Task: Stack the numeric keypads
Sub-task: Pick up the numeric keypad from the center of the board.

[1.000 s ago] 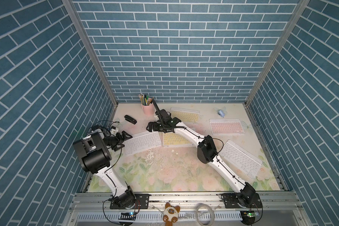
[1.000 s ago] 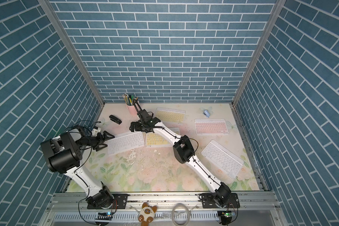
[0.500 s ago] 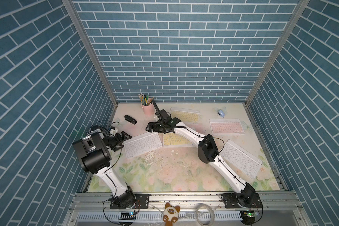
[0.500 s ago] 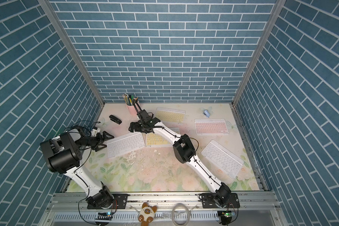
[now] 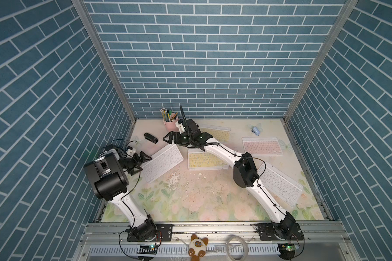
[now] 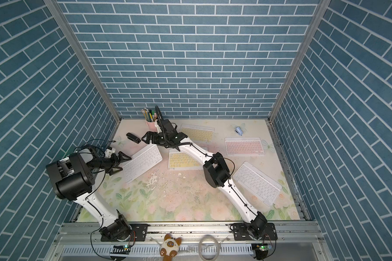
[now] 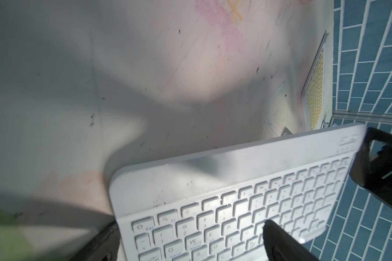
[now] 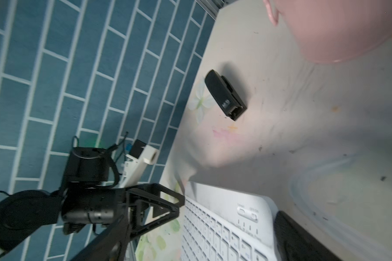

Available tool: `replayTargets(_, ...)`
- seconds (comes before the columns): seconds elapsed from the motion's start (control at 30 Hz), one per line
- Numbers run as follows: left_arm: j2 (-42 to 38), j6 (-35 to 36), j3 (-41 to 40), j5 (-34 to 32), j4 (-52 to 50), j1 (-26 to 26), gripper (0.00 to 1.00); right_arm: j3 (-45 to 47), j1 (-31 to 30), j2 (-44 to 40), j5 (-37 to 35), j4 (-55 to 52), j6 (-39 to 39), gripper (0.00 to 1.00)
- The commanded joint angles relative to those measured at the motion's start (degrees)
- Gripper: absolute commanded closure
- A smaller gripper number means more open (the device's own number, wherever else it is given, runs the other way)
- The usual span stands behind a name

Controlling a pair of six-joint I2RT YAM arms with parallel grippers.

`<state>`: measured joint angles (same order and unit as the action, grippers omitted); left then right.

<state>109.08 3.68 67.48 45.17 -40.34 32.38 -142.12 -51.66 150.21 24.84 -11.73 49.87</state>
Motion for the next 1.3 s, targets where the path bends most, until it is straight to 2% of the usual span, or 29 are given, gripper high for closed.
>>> replayTargets(0.0,3.5,-0.1,-2.4,-2.7,-1.6,-1.0,0.0,0.5,-4.0,-0.7,7.0,5.3,7.2,0.01)
replayTargets(0.17,3.3,-0.2,-2.5,-2.5,-1.4,-1.1,0.0,0.9,-4.7,0.5,6.4,9.3,11.1,0.01)
replayTargets(0.33,2.7,-0.6,-3.0,-2.1,-0.8,-1.1,0.0,5.2,-4.9,0.3,5.6,17.0,17.4,0.01)
replayTargets(0.53,2.9,-2.9,-4.2,2.1,2.3,-1.3,0.0,8.1,-5.0,1.2,4.7,23.7,24.2,0.01)
replayTargets(0.93,2.4,-3.8,-4.6,2.7,3.9,-1.8,0.0,15.0,-5.5,1.5,1.0,38.2,36.6,0.01)
replayTargets(1.27,2.5,-3.9,-4.5,2.9,4.0,-2.0,0.01,18.8,-6.1,1.2,-3.0,42.1,44.8,0.01)
